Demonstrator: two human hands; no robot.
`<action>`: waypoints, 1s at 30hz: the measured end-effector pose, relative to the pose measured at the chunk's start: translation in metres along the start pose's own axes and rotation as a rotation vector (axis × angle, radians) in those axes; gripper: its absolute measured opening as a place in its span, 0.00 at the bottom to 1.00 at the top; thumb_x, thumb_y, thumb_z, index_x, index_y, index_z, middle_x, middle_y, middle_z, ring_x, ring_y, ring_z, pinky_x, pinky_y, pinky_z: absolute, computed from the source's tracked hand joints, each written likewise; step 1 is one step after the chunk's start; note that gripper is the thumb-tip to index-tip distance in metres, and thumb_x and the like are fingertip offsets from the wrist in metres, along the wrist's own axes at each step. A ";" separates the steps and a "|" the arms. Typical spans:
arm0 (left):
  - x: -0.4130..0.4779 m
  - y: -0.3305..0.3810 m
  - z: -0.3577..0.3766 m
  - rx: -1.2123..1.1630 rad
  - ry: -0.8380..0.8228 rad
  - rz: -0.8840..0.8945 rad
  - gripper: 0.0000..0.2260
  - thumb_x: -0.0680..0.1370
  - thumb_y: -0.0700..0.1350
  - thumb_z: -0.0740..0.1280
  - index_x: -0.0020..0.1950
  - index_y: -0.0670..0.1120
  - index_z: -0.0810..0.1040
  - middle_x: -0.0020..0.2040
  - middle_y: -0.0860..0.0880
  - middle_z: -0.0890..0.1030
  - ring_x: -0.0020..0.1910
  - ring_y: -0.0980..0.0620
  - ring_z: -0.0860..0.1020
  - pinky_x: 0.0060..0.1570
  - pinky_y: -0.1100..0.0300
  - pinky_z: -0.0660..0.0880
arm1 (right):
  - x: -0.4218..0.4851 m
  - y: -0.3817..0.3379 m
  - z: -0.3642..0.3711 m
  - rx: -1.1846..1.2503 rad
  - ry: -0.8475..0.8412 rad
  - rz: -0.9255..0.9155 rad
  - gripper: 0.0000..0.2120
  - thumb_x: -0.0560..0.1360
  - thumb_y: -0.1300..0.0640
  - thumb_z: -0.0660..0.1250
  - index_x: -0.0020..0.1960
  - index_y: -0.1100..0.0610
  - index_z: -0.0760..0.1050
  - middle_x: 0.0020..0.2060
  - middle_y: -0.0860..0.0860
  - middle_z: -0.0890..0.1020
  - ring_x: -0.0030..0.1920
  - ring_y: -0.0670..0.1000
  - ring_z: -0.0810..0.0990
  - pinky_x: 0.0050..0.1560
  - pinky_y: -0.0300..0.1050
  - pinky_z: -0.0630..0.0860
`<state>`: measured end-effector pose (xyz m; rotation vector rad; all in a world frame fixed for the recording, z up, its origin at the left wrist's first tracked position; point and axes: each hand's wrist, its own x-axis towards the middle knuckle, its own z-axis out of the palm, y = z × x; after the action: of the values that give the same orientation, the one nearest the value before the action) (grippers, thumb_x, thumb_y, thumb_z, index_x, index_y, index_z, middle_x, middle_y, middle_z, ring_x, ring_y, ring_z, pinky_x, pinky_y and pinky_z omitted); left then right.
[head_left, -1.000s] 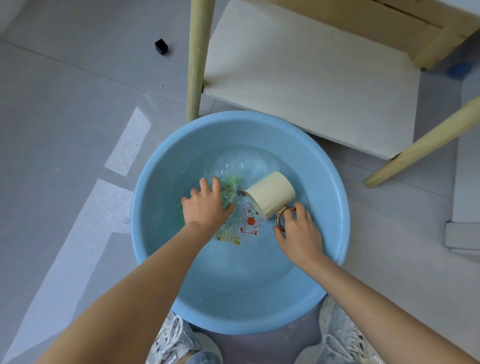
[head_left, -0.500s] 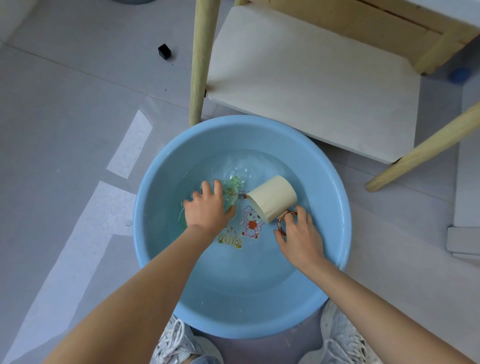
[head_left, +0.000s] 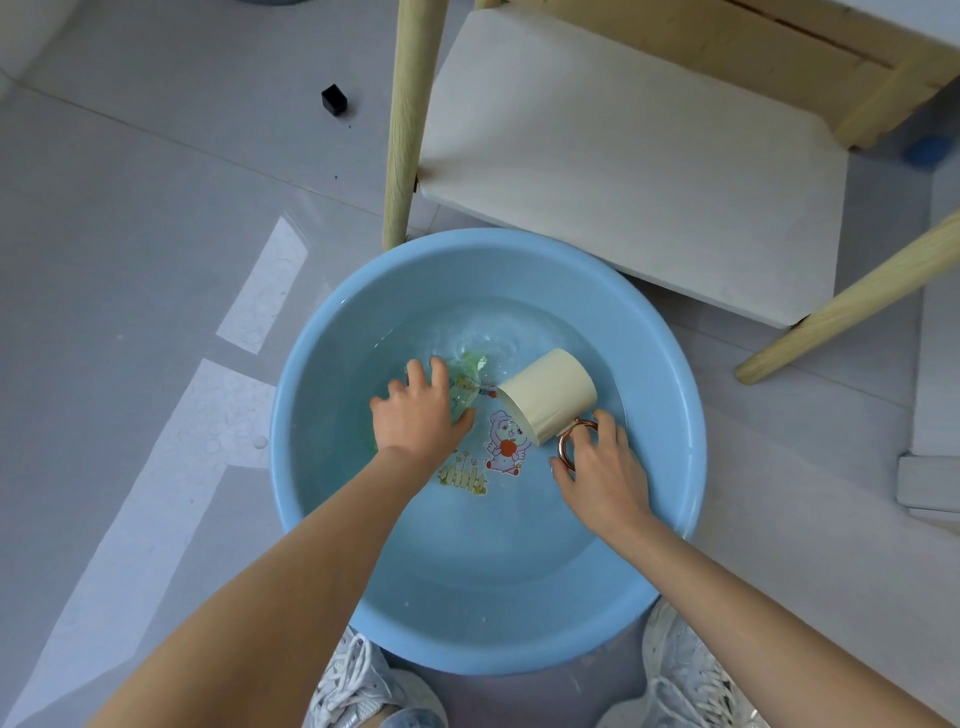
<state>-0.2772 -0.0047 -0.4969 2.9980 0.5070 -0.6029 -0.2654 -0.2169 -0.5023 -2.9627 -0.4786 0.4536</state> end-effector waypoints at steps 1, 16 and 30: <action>0.000 0.000 0.000 -0.001 -0.001 0.000 0.33 0.76 0.65 0.58 0.73 0.45 0.56 0.65 0.44 0.67 0.54 0.43 0.75 0.45 0.53 0.70 | 0.000 0.000 0.000 0.000 0.001 0.001 0.15 0.67 0.55 0.77 0.45 0.64 0.77 0.54 0.64 0.75 0.49 0.64 0.78 0.41 0.54 0.78; 0.000 0.000 -0.001 -0.019 -0.012 0.000 0.33 0.76 0.64 0.59 0.73 0.45 0.56 0.65 0.44 0.67 0.56 0.41 0.74 0.50 0.49 0.73 | -0.001 -0.001 -0.002 -0.010 -0.033 0.013 0.16 0.66 0.56 0.77 0.45 0.64 0.77 0.53 0.65 0.75 0.49 0.65 0.78 0.40 0.54 0.78; 0.001 0.001 0.000 0.006 -0.003 0.000 0.34 0.76 0.65 0.58 0.73 0.45 0.56 0.64 0.44 0.68 0.52 0.44 0.74 0.41 0.54 0.67 | -0.001 -0.001 -0.003 0.000 -0.022 0.018 0.16 0.71 0.53 0.73 0.50 0.65 0.77 0.60 0.64 0.72 0.55 0.64 0.75 0.48 0.54 0.77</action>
<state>-0.2766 -0.0051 -0.4974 3.0019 0.5056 -0.6100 -0.2652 -0.2167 -0.4987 -2.9675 -0.4539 0.4879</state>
